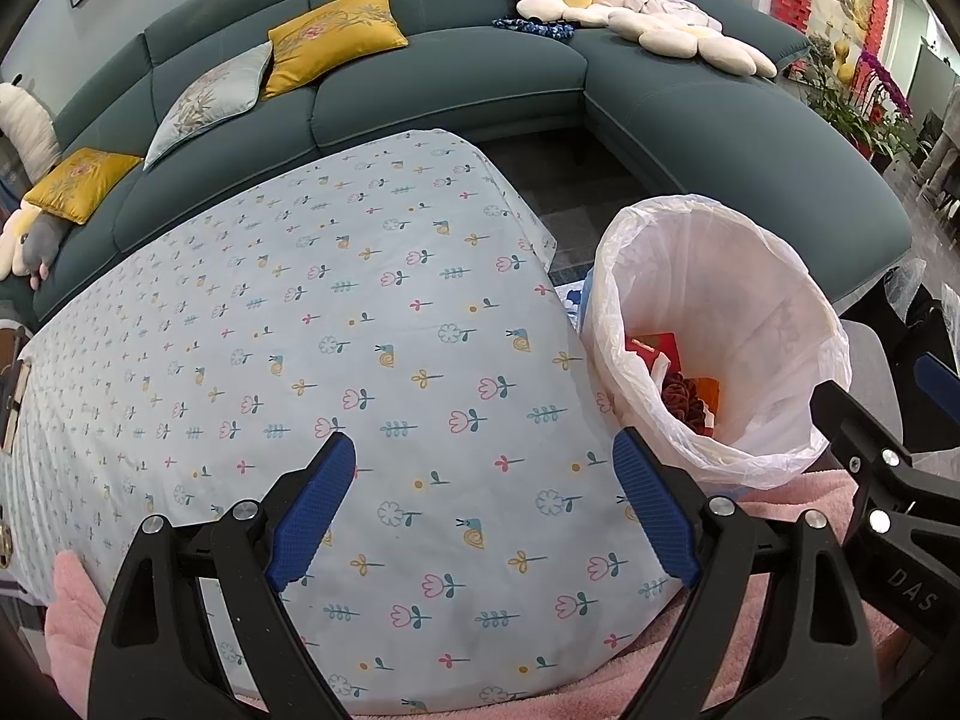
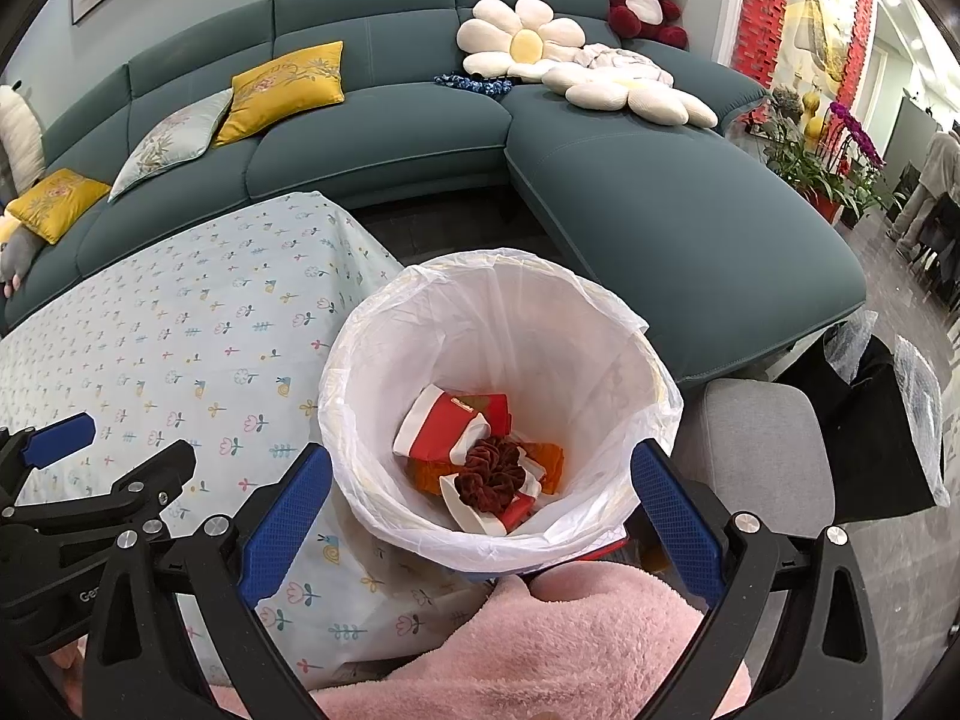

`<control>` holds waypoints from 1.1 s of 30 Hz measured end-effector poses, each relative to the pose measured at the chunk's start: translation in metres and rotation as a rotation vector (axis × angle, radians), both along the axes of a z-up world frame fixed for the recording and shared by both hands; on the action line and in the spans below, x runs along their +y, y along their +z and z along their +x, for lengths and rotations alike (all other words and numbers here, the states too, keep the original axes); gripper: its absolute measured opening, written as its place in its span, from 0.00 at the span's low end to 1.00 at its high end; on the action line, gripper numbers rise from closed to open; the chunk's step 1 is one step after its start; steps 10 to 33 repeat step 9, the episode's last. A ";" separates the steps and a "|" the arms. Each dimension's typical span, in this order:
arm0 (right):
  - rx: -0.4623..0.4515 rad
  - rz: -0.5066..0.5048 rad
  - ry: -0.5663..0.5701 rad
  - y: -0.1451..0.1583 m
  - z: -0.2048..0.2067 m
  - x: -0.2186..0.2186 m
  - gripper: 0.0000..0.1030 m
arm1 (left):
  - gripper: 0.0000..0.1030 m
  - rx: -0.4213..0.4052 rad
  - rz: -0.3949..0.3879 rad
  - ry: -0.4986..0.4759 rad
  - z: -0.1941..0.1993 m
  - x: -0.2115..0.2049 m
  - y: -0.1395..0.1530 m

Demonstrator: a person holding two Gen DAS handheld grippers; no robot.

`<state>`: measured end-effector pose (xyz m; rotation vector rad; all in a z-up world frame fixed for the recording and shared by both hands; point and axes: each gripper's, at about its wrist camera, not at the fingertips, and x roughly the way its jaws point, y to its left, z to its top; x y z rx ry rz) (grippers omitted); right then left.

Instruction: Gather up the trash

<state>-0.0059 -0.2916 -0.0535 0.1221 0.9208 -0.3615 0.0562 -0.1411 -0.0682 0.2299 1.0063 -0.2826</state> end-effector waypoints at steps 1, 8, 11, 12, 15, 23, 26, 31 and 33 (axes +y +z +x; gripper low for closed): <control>0.000 0.001 0.000 0.000 0.001 0.000 0.93 | 0.81 0.002 -0.004 -0.001 0.000 0.000 0.000; 0.002 0.002 -0.007 0.000 0.000 -0.003 0.93 | 0.81 0.006 -0.023 -0.018 0.000 -0.001 -0.001; 0.002 0.002 -0.007 0.000 0.000 -0.003 0.93 | 0.81 0.006 -0.026 -0.020 0.000 -0.001 -0.001; 0.002 0.002 -0.007 0.000 0.000 -0.003 0.93 | 0.81 0.006 -0.026 -0.020 0.000 -0.001 -0.001; 0.002 0.002 -0.007 0.000 0.000 -0.003 0.93 | 0.81 0.006 -0.026 -0.020 0.000 -0.001 -0.001; 0.002 0.002 -0.007 0.000 0.000 -0.003 0.93 | 0.81 0.006 -0.026 -0.020 0.000 -0.001 -0.001; 0.002 0.002 -0.007 0.000 0.000 -0.003 0.93 | 0.81 0.006 -0.026 -0.020 0.000 -0.001 -0.001; 0.002 0.002 -0.007 0.000 0.000 -0.003 0.93 | 0.81 0.006 -0.026 -0.020 0.000 -0.001 -0.001; 0.002 0.002 -0.007 0.000 0.000 -0.003 0.93 | 0.81 0.006 -0.026 -0.020 0.000 -0.001 -0.001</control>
